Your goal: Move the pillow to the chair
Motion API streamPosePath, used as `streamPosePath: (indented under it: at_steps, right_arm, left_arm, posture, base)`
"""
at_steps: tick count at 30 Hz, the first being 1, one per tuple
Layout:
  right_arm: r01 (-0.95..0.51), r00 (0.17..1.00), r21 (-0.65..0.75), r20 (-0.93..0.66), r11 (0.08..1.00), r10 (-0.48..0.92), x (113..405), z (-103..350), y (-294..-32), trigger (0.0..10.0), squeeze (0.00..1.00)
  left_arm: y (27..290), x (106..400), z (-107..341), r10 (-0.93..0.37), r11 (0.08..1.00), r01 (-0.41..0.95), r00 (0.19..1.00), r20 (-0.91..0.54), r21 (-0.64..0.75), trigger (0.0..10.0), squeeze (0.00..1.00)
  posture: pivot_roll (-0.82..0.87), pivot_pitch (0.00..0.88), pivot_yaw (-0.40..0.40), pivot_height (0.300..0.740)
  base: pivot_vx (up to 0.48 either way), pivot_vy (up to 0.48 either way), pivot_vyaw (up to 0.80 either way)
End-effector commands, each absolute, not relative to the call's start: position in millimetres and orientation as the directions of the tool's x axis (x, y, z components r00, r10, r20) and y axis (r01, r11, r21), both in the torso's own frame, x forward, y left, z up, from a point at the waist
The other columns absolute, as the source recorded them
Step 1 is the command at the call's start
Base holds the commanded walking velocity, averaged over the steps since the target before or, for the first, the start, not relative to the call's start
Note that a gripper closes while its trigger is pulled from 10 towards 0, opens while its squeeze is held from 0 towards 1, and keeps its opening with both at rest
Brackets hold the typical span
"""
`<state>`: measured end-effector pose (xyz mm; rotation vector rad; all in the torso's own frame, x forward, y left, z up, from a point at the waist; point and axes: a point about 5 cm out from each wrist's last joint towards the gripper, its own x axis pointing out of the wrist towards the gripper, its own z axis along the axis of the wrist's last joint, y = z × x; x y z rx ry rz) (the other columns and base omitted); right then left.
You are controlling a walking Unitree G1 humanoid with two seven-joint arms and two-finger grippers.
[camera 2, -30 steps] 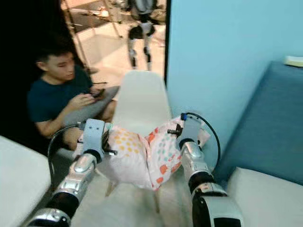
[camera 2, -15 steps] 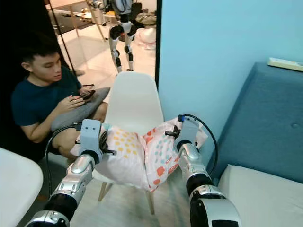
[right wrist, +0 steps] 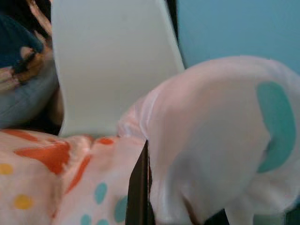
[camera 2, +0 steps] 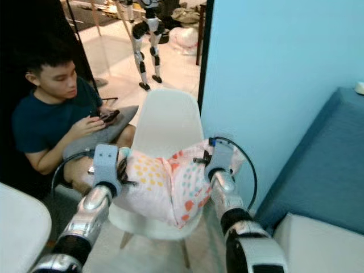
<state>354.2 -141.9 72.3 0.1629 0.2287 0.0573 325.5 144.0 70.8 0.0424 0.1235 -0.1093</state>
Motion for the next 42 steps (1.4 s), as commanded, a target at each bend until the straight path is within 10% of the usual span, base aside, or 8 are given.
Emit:
streamPosePath:
  at_steps: [1, 42]
  right_arm:
    - [-0.102, 0.982, 0.189, -0.141, 0.977, 0.129, 362.7, 90.7, -124.6, 10.0, 0.0]
    - [-0.093, 0.979, 0.191, -0.163, 0.977, 0.124, 361.1, 86.8, -124.9, 10.0, 0.0]
  left_arm:
    - [150.6, 326.1, 75.5, -0.095, 0.994, 0.1, 0.991, -0.093, 0.049, 10.0, 0.0]
    - [143.2, 323.7, 70.3, -0.147, 0.985, 0.157, 0.98, -0.132, 0.067, 10.0, 0.0]
  posture:
    - [0.04, 0.0, -0.043, 0.74]
    - [0.04, 0.0, -0.046, 0.74]
  base:
    - [0.401, 0.0, -0.8]
    - [0.066, -0.047, -0.06]
